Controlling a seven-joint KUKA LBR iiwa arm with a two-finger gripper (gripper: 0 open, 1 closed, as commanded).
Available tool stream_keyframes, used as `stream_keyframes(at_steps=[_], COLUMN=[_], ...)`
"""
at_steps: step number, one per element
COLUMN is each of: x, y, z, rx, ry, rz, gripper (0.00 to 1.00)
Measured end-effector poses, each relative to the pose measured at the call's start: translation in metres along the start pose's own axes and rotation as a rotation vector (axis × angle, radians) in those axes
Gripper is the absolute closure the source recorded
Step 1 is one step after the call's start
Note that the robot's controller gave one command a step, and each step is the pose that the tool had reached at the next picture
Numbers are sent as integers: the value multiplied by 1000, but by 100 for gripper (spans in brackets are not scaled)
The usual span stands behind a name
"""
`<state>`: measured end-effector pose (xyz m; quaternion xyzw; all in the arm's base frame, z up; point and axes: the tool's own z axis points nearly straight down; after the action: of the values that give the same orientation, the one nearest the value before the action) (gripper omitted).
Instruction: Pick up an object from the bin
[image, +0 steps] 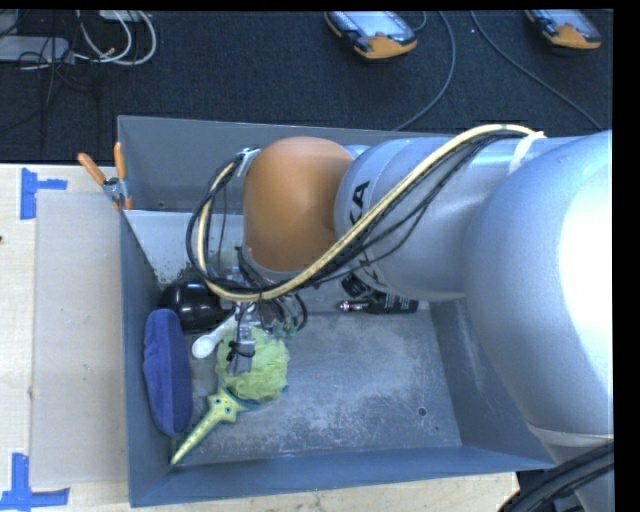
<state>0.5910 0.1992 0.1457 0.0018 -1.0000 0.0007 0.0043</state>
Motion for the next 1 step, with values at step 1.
stream_keyframes(at_steps=[1], x=[19], y=[-2], z=[30], rx=[2], ry=[4], rz=[191], gripper=[0])
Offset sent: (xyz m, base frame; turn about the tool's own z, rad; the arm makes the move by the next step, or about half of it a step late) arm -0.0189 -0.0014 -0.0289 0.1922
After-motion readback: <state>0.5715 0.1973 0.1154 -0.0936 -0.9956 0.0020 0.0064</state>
